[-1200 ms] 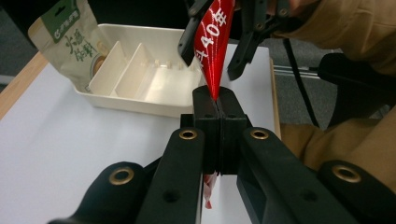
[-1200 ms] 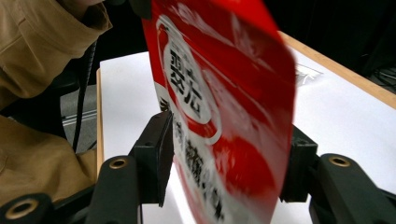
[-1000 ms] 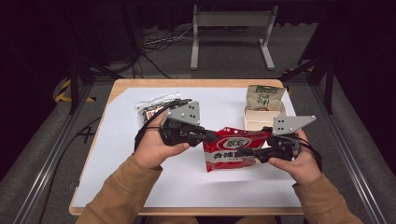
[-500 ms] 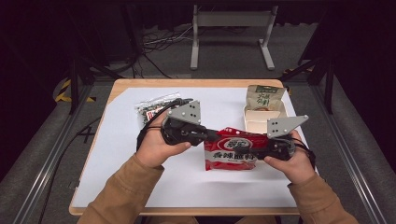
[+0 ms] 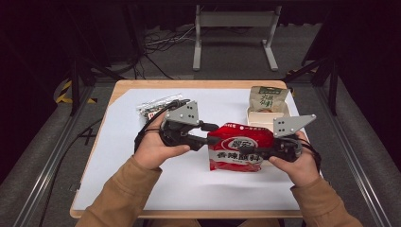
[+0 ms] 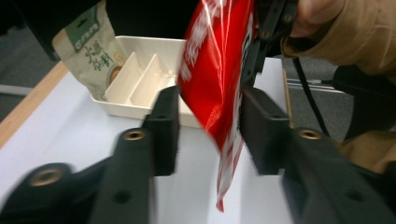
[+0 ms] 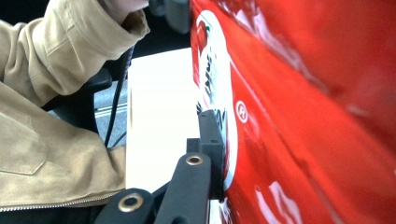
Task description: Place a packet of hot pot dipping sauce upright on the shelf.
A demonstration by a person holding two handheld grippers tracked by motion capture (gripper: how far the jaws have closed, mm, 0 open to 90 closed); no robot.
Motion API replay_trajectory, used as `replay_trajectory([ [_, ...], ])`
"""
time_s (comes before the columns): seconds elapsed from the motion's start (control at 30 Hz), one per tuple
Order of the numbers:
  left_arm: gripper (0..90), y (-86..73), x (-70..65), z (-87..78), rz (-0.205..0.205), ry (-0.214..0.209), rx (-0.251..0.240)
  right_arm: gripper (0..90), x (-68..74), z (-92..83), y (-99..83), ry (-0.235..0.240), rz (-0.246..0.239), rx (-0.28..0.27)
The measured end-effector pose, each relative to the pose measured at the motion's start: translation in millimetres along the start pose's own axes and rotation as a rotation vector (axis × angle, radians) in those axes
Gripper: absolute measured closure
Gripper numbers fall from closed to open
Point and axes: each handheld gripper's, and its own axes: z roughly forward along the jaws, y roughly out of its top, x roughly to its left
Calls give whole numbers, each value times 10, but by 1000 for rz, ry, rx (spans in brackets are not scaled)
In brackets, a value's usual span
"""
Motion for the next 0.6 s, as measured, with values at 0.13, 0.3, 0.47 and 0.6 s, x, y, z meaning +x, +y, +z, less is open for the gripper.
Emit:
replay_trajectory([
  [0.13, 487, -140, 38, -44, -44, 13, -20, 900, -34, -116, 40, -16, 19, -20],
  [0.3, 483, -317, 75, -122, -94, 71, -48, 900, -86, -209, 86, -38, 40, -45],
  [0.47, 459, -480, 86, -167, -134, 108, -58, 900, -151, -291, 141, -55, 73, -82],
  [0.6, 429, -607, 89, -145, -165, 113, -55, 900, -206, -375, 214, -88, 90, -107],
])
